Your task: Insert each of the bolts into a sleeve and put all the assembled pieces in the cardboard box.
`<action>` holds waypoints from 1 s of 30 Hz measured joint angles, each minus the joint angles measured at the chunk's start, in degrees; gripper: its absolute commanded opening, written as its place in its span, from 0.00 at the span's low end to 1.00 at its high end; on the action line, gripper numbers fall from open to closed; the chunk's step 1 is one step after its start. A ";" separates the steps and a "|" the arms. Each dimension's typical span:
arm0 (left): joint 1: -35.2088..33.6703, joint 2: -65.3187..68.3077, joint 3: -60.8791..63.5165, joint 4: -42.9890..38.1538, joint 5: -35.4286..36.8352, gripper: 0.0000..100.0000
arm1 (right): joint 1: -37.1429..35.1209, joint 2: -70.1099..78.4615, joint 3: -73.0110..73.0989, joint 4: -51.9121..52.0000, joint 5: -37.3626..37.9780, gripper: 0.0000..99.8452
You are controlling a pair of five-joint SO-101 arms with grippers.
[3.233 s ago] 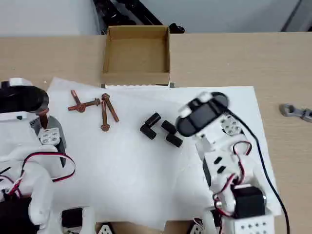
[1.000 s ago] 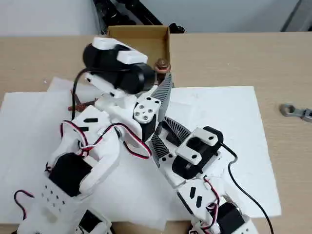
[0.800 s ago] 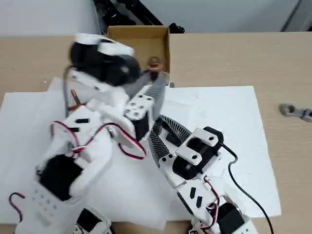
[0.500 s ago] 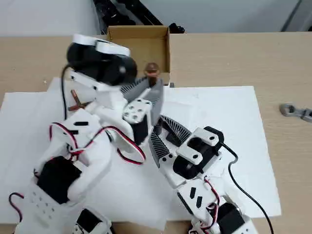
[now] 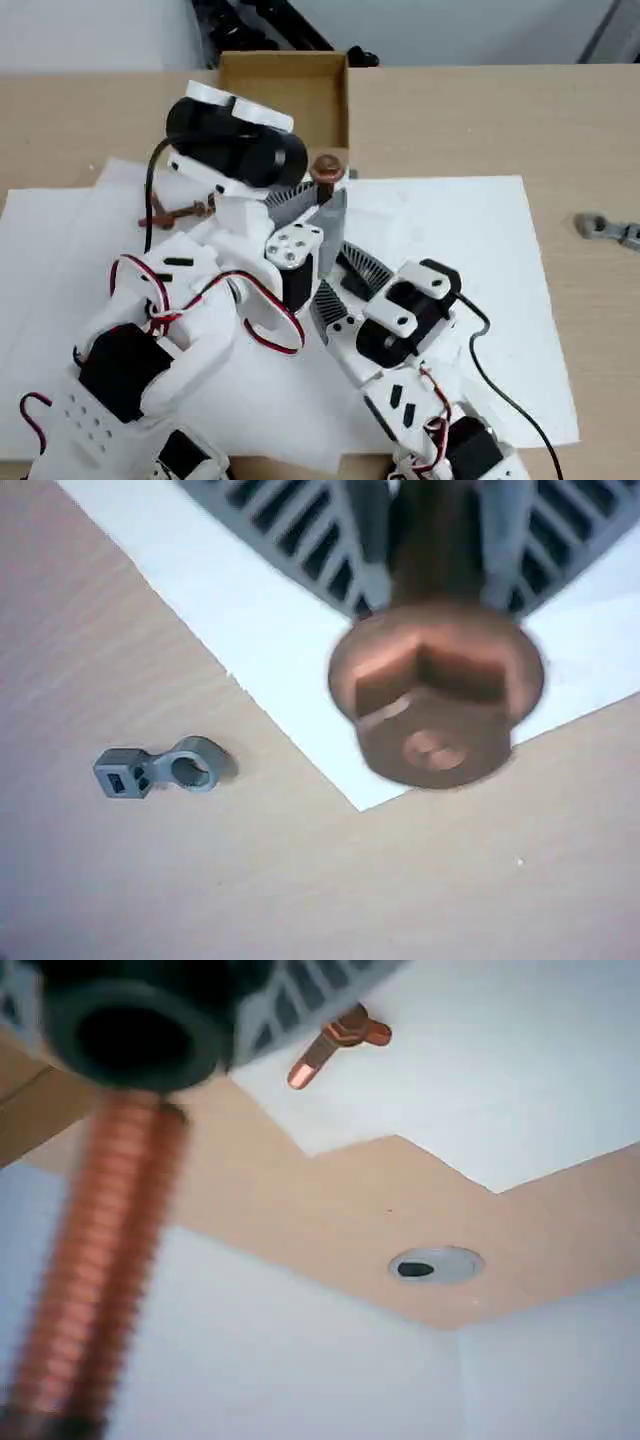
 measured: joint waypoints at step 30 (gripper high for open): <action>0.44 -10.46 17.58 -5.45 -1.23 0.01 | 0.18 0.18 0.26 0.09 0.00 0.00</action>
